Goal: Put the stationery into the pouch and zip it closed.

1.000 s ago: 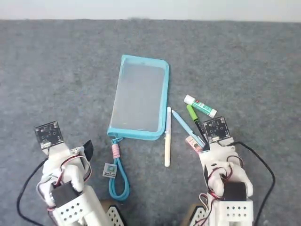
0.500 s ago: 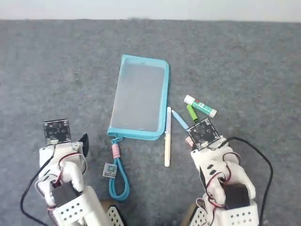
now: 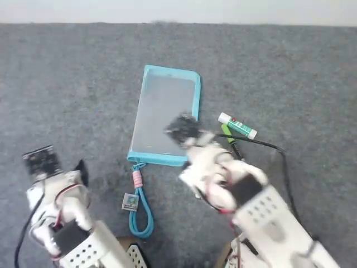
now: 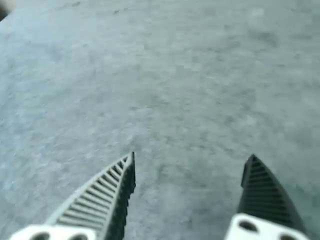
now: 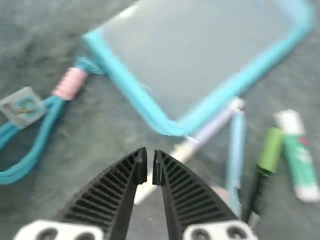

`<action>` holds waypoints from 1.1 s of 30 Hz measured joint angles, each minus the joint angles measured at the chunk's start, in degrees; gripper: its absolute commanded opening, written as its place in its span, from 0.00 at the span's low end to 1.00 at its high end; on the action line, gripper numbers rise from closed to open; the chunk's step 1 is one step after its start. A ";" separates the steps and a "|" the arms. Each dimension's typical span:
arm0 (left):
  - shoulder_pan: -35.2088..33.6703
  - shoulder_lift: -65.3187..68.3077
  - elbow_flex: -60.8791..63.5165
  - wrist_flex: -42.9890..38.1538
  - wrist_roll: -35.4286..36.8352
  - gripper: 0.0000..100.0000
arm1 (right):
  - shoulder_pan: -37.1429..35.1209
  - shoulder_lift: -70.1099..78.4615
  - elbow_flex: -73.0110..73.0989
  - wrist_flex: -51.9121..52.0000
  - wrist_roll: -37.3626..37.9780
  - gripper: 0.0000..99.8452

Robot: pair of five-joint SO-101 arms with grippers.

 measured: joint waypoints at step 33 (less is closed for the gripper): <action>-12.84 1.49 7.03 -11.43 -2.11 0.33 | -19.52 71.03 -54.24 12.31 -45.01 0.26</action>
